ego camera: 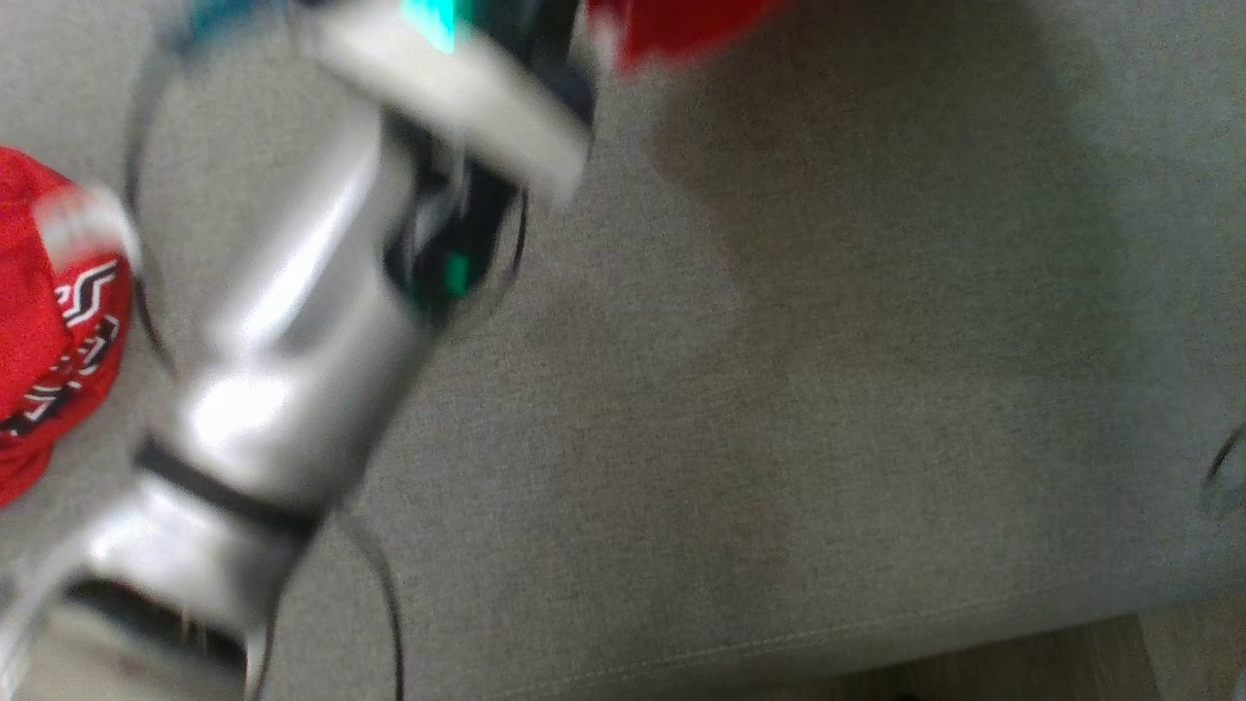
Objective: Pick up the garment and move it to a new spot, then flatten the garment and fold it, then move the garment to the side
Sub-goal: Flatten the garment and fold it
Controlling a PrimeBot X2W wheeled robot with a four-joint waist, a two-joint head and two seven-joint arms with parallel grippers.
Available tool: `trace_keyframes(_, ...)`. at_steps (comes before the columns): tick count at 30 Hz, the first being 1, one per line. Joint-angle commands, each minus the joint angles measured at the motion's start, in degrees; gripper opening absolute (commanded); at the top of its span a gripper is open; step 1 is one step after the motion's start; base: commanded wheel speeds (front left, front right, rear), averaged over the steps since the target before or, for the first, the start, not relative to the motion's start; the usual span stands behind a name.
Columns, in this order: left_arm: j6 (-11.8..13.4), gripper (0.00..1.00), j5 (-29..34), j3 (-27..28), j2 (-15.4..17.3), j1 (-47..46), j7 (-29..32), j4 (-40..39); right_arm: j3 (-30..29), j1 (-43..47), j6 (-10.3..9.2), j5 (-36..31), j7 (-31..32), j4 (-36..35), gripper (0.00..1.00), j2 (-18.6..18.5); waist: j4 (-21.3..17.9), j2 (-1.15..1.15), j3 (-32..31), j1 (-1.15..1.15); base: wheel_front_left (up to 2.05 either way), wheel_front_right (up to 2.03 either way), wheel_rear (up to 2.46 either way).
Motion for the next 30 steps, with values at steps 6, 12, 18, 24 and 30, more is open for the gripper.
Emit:
trace_keyframes(6,-0.3,0.00,-0.3,1.0,3.2,21.0,-0.7,-7.1,0.7,22.3,0.42,1.2,-0.3,-4.3,0.00,4.0,-0.3,0.00,-6.0,0.00,0.00,0.00,0.00)
trace_keyframes(12,-0.3,0.00,3.5,2.9,2.0,39.3,-0.7,-9.9,-3.5,40.1,0.42,0.7,-0.2,-10.7,0.00,7.2,-0.1,0.00,-10.7,0.00,0.00,0.00,0.00)
trace_keyframes(18,-0.2,0.00,7.2,5.2,1.3,51.5,-0.7,-13.7,-7.4,50.8,0.42,-0.7,3.9,-20.8,0.00,9.5,-0.3,0.00,-13.1,0.00,0.00,0.00,0.00)
trace_keyframes(24,1.8,0.00,7.5,5.8,2.0,55.6,-0.1,-17.6,-10.0,56.0,0.42,-2.2,10.9,-29.1,0.00,11.0,0.9,0.00,-12.8,0.00,0.00,0.00,0.00)
trace_keyframes(30,2.5,0.00,4.1,6.2,-1.3,51.6,2.9,-17.8,-11.4,52.1,0.42,-1.0,14.3,-28.5,0.00,10.2,3.0,0.00,-10.4,0.00,0.00,0.00,0.00)
